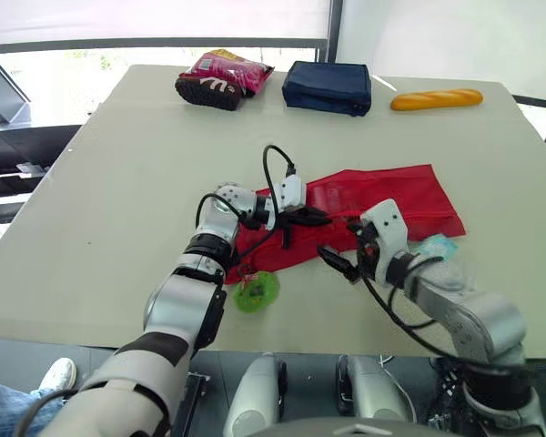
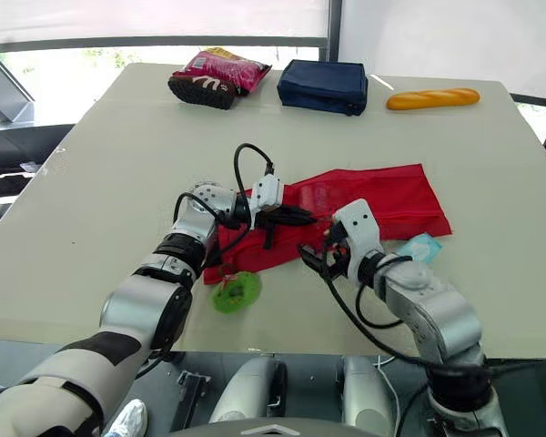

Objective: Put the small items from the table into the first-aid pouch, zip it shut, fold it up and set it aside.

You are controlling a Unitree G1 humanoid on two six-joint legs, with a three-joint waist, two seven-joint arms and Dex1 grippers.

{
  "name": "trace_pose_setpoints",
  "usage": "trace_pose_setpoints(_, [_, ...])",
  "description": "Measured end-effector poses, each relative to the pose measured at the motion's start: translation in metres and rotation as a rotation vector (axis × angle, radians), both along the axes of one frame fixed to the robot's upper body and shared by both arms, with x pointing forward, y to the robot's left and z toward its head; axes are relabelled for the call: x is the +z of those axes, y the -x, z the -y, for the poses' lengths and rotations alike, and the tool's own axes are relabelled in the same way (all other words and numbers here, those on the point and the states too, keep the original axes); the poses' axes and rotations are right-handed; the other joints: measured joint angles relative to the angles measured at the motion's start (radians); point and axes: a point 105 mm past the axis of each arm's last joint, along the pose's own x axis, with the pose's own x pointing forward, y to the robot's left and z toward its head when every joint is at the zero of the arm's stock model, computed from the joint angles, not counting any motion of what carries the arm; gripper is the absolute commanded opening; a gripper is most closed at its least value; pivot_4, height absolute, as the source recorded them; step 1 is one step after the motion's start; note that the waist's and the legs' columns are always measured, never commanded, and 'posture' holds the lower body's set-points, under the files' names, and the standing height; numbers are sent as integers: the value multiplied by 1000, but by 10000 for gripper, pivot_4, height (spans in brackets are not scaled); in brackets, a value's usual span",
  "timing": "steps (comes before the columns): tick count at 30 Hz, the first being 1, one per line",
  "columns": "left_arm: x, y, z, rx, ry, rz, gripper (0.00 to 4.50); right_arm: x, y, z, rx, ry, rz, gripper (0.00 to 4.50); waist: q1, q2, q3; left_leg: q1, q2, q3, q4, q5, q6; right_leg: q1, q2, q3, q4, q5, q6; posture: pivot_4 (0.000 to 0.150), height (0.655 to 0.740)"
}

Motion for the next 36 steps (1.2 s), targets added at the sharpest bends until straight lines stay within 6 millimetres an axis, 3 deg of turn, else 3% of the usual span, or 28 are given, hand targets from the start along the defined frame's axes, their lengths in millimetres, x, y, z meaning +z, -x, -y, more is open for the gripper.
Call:
trace_pose_setpoints(1, [0,1,-8,-12,-21,0,0,8,9,21,-16,1,98,44394,-4,0,0,1,0,1,0,0,0,0,0,1,-1,0,0,1500,7164])
trace_pose_setpoints(4, [1,3,-8,-28,-22,-3,0,9,12,30,-24,-7,121,44394,-3,0,0,1,1,1,0,0,0,0,1,1,-1,0,0,1500,7164])
trace_pose_setpoints(5, [-2,6,-17,-45,-41,-11,0,10,30,62,-47,3,145,44394,1,0,0,1,1,0,0,0,0,1,1,0,-1,0,0,1500,7164])
trace_pose_setpoints(7, [-4,6,-27,-27,-57,-13,0,10,34,78,-75,17,139,44394,-1,0,0,1,1,1,0,0,0,1,1,0,-2,0,0,1500,7164])
trace_pose_setpoints(8, [-3,6,-33,-30,-73,-6,0,16,47,101,-95,8,145,44394,-1,0,0,1,1,1,0,0,0,1,0,1,-1,0,0,1500,7164])
trace_pose_setpoints(12, [-3,7,-38,-33,-88,-3,0,25,61,113,-80,10,164,44394,0,0,0,4,2,1,0,0,0,4,1,0,-2,0,0,1500,7164])
trace_pose_setpoints(14, [-3,7,-46,-30,-115,7,0,34,74,127,-74,37,176,44394,1,0,0,5,3,1,0,0,0,4,1,0,-2,-2,3,1500,7164])
trace_pose_setpoints(15, [-2,6,-57,-12,-138,19,0,39,89,143,-91,62,165,44394,0,0,0,5,6,2,0,0,0,4,1,1,-2,-2,3,1500,7164])
trace_pose_setpoints(19, [-2,4,-68,16,-156,7,0,50,106,162,-109,119,167,44394,2,0,0,5,6,2,0,0,0,5,1,1,-3,-2,3,1500,7164])
trace_pose_setpoints(22, [1,2,-71,28,-166,2,7629,53,111,173,-139,146,175,45000,4,0,0,5,6,2,0,0,0,5,1,1,-3,-2,3,1500,7164])
trace_pose_setpoints(29, [12,-4,-72,48,-174,-22,41521,57,110,175,-134,173,203,45000,9,0,0,5,6,2,0,0,0,5,1,1,-3,-2,4,1500,7164])
trace_pose_setpoints(30, [13,-5,-73,55,-171,-33,43898,57,110,175,-136,172,203,45000,9,0,0,5,6,2,0,0,0,5,1,1,-3,-2,4,1500,7164])
trace_pose_setpoints(36, [37,-4,-69,47,-118,-58,43898,59,108,170,-133,160,216,45000,17,0,0,4,6,2,0,0,0,4,0,1,-3,-2,3,1500,7164])
